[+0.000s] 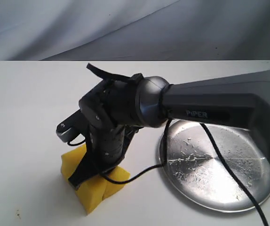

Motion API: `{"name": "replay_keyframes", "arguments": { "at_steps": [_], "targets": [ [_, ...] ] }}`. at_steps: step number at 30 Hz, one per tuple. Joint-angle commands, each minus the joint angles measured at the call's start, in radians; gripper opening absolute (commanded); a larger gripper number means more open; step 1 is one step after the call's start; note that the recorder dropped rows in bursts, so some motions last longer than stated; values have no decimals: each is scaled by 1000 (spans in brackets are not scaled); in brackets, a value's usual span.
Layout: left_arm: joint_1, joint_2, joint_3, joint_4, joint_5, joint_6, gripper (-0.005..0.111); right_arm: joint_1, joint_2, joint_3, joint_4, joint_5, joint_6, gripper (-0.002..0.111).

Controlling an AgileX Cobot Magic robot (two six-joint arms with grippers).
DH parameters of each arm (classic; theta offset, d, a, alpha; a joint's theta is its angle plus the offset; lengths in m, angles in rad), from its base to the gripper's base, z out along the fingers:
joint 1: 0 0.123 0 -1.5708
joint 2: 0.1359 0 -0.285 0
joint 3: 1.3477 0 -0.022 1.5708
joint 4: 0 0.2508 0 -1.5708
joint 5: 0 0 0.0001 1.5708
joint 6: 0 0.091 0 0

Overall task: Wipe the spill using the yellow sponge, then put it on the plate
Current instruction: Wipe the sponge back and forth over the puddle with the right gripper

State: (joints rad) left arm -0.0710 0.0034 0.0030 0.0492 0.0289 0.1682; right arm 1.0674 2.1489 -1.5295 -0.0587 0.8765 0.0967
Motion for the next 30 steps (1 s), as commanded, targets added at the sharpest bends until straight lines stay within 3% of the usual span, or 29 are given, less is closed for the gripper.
{"name": "replay_keyframes", "arguments": {
  "at_steps": [1, 9, 19, 24, 30],
  "targets": [
    [2, -3, -3, -7, -7, -10, 0, 25, -39, 145, 5, -38, 28, 0],
    [2, -3, -3, -7, -7, -10, 0, -140, -46, 142, -136, -115, 139, 0],
    [2, -3, -3, -7, -7, -10, 0, -374, 85, -133, -89, -102, 140, 0],
    [2, -3, -3, -7, -7, -10, 0, -417, 190, -296, 9, -83, 94, 0],
    [2, -3, -3, -7, -7, -10, 0, -400, 310, -502, 138, 51, -4, 0]
  ]
}}
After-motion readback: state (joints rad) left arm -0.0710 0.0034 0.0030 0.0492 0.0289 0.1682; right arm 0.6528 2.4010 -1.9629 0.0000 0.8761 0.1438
